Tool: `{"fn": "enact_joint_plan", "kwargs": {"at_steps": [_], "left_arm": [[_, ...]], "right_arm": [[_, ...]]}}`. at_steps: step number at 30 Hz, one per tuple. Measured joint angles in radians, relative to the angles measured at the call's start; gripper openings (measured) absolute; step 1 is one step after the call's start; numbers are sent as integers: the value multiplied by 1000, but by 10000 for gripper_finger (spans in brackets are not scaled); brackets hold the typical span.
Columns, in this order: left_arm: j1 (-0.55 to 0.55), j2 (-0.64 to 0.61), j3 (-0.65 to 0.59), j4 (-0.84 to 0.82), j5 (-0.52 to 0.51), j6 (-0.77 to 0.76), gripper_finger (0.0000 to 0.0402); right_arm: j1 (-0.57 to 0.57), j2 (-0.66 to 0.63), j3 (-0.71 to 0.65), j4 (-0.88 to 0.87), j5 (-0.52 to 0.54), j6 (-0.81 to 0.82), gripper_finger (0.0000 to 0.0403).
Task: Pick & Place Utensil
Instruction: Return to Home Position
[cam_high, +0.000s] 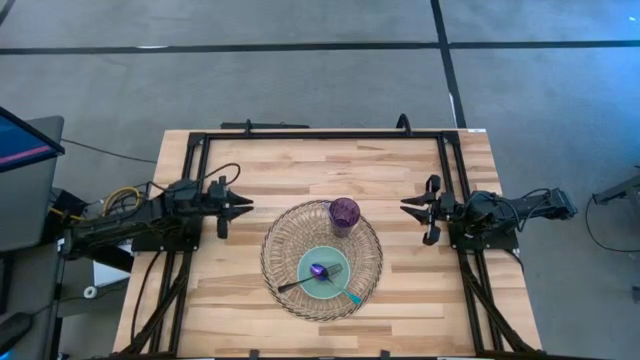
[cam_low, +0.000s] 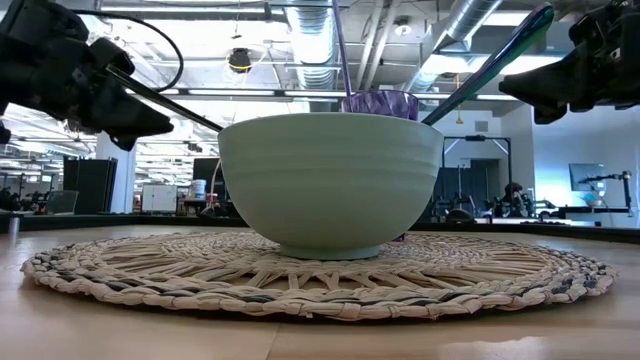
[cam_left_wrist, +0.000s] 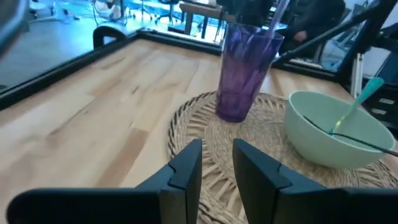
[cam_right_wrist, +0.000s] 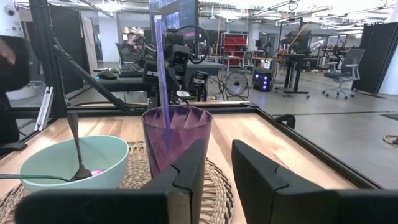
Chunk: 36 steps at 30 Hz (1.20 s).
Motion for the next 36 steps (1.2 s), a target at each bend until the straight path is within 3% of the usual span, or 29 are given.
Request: {"fn": "enact_joint_plan", "kwargs": {"at_steps": [5, 12, 19, 36], "left_arm": [[-27, 39, -47, 138, -5, 0, 91], [-141, -22, -48, 141, -82, 5, 91], [-170, -20, -48, 112, -184, 11, 91], [-170, -21, -48, 119, -185, 84, 91]], "right_arm": [[0, 0, 0, 0, 0, 0, 75], [0, 0, 0, 0, 0, 0, 75], [0, 0, 0, 0, 0, 0, 75], [0, 0, 0, 0, 0, 0, 75]]}}
